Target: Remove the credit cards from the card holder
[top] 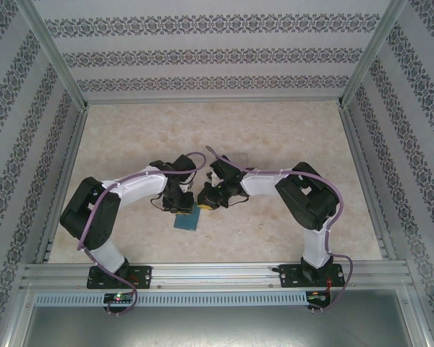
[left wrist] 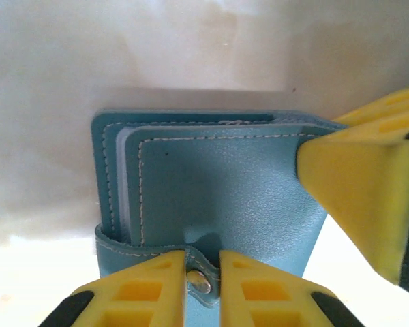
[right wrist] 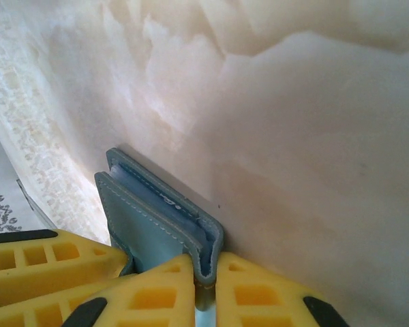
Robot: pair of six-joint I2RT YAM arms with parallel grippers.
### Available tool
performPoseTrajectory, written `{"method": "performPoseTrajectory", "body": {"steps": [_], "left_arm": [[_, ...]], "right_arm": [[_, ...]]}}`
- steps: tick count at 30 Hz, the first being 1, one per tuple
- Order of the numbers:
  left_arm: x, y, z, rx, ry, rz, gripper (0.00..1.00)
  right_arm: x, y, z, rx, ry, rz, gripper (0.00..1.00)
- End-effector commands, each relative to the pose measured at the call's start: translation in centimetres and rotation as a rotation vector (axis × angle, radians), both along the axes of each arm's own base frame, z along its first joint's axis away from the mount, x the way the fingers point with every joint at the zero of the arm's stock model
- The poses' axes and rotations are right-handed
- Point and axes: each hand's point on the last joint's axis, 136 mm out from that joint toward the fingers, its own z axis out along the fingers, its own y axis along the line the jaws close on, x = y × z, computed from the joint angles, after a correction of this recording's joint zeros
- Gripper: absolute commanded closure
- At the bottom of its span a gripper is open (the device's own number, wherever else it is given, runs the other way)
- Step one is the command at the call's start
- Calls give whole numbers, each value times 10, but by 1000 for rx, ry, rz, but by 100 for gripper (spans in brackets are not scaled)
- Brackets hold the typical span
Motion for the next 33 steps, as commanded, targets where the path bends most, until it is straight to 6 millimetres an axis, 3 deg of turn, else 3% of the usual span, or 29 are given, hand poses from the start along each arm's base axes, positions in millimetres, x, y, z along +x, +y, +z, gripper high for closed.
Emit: {"method": "performPoseTrajectory", "body": {"steps": [1, 7, 14, 20, 26, 33], "left_arm": [[-13, -3, -9, -7, 22, -39, 86], [-8, -23, 8, -120, -8, -35, 88], [0, -39, 32, -230, -46, -22, 89], [3, -43, 34, -279, -43, 7, 89], [5, -36, 24, -299, -33, 55, 89], [5, -33, 15, -408, -10, 127, 89]], "right_arm": [[-2, -6, -4, -45, -30, 10, 91], [1, -25, 0, -103, -51, 15, 94], [3, -66, 1, -227, -72, 27, 94], [8, -91, 8, -353, -109, 52, 88], [12, -96, 19, -445, -148, 69, 70], [7, -83, 32, -517, -187, 80, 60]]}}
